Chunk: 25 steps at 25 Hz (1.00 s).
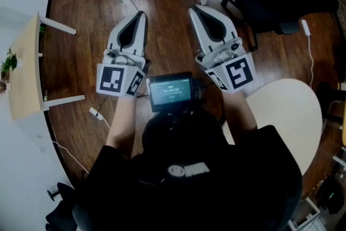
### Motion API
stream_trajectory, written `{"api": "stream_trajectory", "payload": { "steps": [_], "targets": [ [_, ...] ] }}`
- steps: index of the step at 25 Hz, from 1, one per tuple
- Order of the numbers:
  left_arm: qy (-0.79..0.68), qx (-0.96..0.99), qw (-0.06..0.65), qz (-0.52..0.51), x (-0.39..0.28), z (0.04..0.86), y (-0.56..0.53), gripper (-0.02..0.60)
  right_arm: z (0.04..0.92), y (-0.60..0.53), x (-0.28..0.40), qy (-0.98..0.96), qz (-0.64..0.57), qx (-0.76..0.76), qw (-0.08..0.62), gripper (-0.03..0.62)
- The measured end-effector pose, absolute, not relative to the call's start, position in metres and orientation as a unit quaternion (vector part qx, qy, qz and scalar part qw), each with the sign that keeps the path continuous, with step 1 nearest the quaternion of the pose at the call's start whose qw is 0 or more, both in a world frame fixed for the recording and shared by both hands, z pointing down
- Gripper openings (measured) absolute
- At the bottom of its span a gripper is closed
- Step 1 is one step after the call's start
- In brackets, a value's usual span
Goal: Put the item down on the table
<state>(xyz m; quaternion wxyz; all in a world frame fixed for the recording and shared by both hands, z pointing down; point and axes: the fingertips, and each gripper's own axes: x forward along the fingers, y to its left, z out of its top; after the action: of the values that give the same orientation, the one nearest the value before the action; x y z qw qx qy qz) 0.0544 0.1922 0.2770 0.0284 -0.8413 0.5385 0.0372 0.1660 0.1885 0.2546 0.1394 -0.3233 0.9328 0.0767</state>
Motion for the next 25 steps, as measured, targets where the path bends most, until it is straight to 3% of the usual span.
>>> {"api": "stream_trajectory", "payload": {
  "steps": [9, 14, 25],
  "targets": [
    [0.535, -0.844, 0.015, 0.038, 0.056, 0.287, 0.187, -0.006, 0.266, 0.185, 0.162, 0.933, 0.075, -0.331, 0.12, 0.003],
    [0.524, -0.85, 0.024, 0.055, 0.015, 0.28, 0.242, -0.006, 0.259, 0.244, 0.119, 0.927, 0.103, -0.345, 0.107, 0.003],
    [0.509, -0.858, 0.024, 0.066, 0.025, 0.279, 0.239, -0.006, 0.258, 0.245, 0.119, 0.919, 0.106, -0.364, 0.107, 0.003]
  ]
}}
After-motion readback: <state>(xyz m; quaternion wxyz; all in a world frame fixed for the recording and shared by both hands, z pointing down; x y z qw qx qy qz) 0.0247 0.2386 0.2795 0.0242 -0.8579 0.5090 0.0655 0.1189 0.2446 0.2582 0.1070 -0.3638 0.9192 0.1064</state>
